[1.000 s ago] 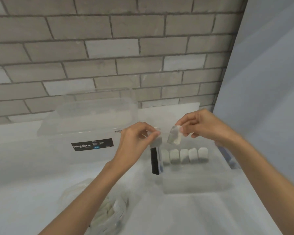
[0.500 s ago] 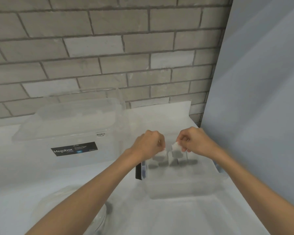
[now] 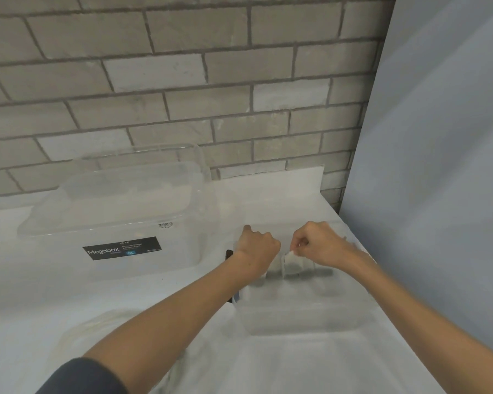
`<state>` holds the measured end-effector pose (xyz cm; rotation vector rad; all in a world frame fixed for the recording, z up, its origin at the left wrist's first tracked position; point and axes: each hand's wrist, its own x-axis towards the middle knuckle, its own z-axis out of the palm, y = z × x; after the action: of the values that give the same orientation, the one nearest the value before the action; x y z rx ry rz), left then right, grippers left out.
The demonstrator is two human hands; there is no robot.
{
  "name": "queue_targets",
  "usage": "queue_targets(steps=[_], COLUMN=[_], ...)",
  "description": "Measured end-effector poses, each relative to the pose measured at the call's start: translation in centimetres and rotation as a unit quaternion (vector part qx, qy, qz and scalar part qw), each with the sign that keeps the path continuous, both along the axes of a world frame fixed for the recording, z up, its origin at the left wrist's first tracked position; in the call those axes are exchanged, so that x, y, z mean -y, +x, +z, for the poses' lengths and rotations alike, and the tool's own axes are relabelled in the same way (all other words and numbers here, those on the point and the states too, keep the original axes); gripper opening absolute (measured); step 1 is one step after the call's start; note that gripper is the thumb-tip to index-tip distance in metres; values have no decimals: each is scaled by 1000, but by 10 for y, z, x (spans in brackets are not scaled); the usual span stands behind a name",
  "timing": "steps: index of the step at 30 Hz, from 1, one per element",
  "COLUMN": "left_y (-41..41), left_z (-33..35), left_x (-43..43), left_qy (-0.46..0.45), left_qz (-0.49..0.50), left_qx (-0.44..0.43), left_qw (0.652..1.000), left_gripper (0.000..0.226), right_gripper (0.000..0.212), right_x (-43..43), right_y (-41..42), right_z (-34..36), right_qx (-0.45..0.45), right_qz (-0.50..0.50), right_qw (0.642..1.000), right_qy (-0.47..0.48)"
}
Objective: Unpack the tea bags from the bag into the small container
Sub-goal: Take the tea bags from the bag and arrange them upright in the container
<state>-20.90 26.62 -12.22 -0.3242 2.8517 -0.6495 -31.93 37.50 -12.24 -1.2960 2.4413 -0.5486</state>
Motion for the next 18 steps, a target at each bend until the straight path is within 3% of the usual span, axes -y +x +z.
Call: queue_targets(steps=[10, 15, 18], left_y=[3, 6, 10], left_z=[2, 16, 29], left_x=[4, 7, 9], left_qy=[-15, 16, 27], left_qz=[-3, 2, 7], left_qx=[-5, -60, -106], left_qw=[1000, 998, 994], left_gripper=[28, 17, 10], right_gripper=[16, 24, 18], right_x=[12, 23, 34], right_y=[5, 9, 16], right_z=[-7, -10, -13], right_qx=[-2, -8, -21], right_qz=[37, 58, 64], right_qw=[999, 996, 994], right_qy=[37, 70, 85])
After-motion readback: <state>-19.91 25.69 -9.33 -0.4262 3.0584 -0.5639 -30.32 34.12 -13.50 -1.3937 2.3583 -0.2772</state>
